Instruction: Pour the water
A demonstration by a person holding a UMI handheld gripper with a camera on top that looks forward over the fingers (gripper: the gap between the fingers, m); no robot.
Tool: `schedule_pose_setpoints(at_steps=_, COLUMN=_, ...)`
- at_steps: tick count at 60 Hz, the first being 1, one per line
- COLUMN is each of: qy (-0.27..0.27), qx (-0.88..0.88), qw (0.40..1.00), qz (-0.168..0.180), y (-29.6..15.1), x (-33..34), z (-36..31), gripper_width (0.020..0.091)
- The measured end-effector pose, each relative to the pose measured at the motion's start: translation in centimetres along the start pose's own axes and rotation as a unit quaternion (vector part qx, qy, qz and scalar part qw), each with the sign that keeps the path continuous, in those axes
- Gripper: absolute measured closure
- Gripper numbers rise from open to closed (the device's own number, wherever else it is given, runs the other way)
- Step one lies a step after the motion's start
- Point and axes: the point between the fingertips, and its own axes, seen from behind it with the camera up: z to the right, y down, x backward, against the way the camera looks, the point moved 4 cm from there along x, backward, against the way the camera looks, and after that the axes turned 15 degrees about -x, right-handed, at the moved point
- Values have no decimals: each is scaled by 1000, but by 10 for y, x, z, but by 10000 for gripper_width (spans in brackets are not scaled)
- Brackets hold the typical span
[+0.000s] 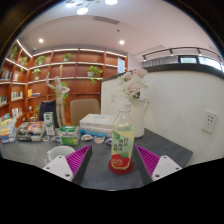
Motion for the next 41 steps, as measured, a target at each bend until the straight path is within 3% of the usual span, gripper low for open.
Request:
schedule_pose_setpoints(at_steps=9, qy=-87, qx=11, qw=996, qz=-32, y=8, x=47, z=-37, gripper_width=250)
schedule_pose_setpoints(at_steps=18, qy=-141, qx=-12, qw=990, qz=-31, y=5, x=82, z=-64, gripper_width=259)
schedule_pose_setpoints(at_steps=41, qy=-140, qx=28, qw=990, qz=-15, y=-2, x=103, z=-76, gripper_width=259)
